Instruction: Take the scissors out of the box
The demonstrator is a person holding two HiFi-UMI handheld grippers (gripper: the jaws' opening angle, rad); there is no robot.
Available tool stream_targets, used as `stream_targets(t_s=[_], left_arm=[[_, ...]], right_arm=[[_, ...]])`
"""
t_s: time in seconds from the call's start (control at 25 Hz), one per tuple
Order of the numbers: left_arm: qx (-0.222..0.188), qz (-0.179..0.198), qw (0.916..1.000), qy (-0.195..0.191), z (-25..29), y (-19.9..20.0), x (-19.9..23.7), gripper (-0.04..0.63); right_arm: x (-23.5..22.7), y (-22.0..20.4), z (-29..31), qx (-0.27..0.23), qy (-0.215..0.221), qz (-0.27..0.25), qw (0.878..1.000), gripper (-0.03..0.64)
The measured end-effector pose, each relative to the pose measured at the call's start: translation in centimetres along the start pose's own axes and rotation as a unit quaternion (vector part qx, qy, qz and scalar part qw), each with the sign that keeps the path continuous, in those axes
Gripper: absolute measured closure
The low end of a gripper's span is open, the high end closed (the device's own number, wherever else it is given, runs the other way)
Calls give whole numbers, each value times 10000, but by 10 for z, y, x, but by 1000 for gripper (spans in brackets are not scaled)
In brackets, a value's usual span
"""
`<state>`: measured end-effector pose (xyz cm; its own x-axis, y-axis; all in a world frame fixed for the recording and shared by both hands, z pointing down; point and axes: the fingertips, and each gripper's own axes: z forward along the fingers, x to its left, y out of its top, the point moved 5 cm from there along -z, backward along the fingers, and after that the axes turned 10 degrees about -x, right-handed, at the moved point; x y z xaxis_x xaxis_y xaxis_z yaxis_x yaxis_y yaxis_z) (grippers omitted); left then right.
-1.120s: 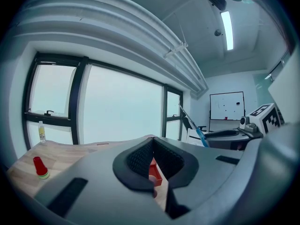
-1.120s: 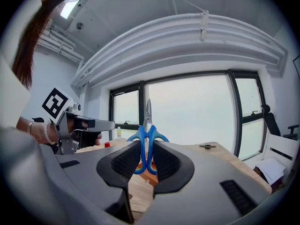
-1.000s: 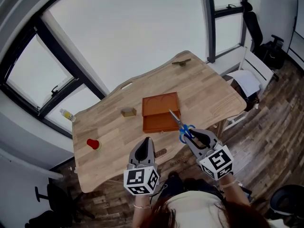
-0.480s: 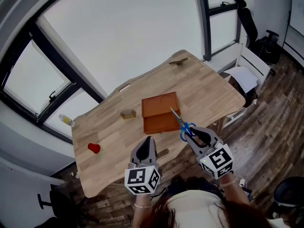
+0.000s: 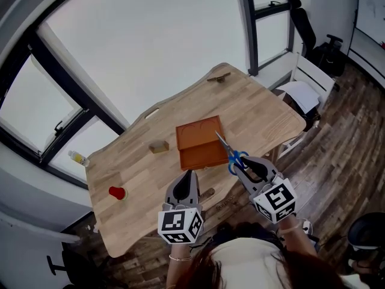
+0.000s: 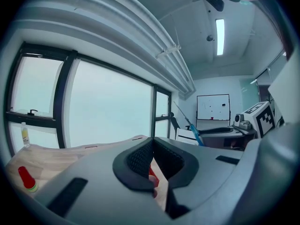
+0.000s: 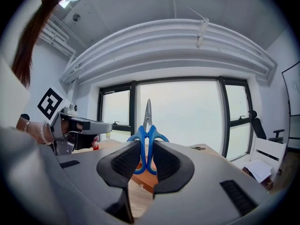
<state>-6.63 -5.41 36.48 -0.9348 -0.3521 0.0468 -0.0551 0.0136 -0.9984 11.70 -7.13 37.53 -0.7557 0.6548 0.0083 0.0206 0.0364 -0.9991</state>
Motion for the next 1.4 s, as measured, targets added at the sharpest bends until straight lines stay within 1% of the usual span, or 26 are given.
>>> stream_targets(t_s=[0.36, 0.76, 1.4], left_arm=[[8, -115, 9995, -290, -2, -4, 11, 577], [17, -268, 9986, -461, -5, -10, 26, 577], [104, -360, 9959, -820, -9, -21, 48, 577]], right_arm=[[15, 3, 8, 103, -135, -163, 9997, 506], [28, 1, 15, 205, -309, -259, 9990, 506], [51, -7, 28, 350, -597, -356, 9970, 506]])
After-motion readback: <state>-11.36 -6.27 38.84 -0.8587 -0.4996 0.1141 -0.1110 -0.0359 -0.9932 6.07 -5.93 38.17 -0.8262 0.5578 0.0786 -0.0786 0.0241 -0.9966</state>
